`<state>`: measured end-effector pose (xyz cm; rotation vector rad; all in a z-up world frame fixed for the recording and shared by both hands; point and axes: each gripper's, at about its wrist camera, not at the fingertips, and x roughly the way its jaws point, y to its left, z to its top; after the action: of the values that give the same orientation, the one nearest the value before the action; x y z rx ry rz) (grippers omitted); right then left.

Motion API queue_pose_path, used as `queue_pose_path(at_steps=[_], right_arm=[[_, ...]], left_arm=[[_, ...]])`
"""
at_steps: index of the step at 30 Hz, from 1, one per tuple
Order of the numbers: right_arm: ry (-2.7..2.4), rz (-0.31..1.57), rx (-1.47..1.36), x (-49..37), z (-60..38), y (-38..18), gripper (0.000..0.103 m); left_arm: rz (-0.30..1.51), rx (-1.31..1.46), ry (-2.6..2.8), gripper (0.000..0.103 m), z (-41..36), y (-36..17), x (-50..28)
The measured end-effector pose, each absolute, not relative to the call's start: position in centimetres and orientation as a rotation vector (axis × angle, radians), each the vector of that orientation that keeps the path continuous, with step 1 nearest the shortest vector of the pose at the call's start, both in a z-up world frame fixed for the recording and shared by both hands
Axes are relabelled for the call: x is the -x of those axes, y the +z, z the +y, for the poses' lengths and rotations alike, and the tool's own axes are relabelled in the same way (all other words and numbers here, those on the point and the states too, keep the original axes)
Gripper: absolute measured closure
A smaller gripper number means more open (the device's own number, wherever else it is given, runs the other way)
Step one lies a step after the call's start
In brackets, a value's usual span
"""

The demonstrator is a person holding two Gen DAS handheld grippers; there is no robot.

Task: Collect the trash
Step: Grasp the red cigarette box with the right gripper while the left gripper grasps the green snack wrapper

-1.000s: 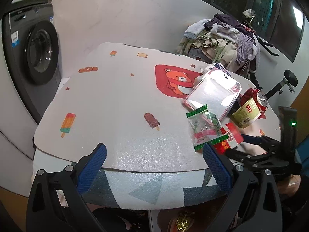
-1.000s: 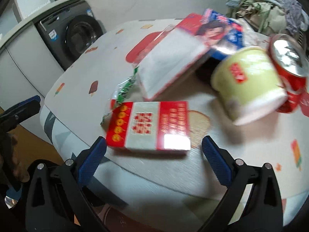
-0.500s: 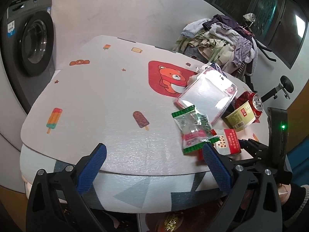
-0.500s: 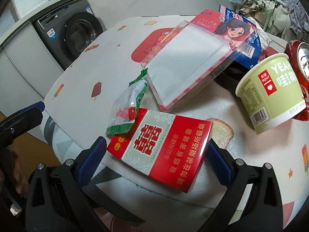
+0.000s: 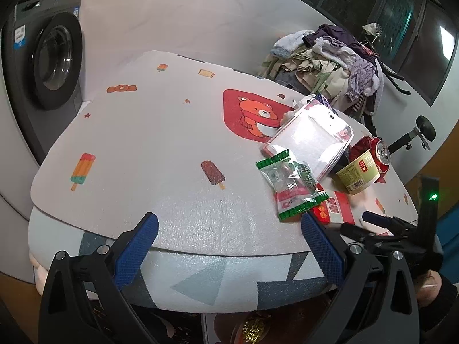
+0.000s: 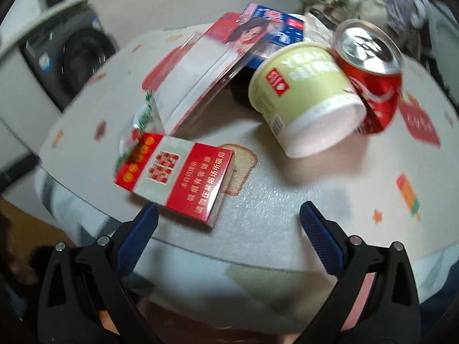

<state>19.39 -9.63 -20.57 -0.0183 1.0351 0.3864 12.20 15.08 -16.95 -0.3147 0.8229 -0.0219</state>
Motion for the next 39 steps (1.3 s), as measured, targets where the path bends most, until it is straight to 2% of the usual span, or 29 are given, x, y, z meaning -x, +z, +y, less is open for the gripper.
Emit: queue_pose_path(at_steps=[10,18,19,25,27,32,39], right_arm=[[0.394,1.054,0.057,-19.2,-3.8,-20.5,0.006],[0.310,1.080,-0.033,-21.1,-3.7,-21.2,0.007],[0.317,1.074,-0.022,-20.9,-3.9,-21.1,0.010],[0.383,1.035,0.049,-19.2,-5.0,-20.5,0.011],[0.379,1.004,0.087,-18.1,-6.0,-20.2,0.011],[0.367,0.947,0.096,-15.8,-9.4,-19.7,0.011],[0.324,0.863,0.073,-13.3,-15.3,-18.3,0.011]], left_arm=[[0.812,0.350,-0.025,0.006,15.6,-17.3,-11.7],[0.811,0.361,-0.028,0.006,15.9,-17.4,-11.6],[0.813,0.363,-0.032,0.006,15.9,-17.4,-11.6],[0.837,0.393,-0.073,0.006,14.9,-17.5,-12.5],[0.855,0.418,-0.114,0.017,14.2,-17.7,-13.4],[0.921,0.440,-0.180,0.030,11.3,-18.5,-16.7],[1.000,0.356,-0.103,0.033,8.1,-20.4,-20.5]])
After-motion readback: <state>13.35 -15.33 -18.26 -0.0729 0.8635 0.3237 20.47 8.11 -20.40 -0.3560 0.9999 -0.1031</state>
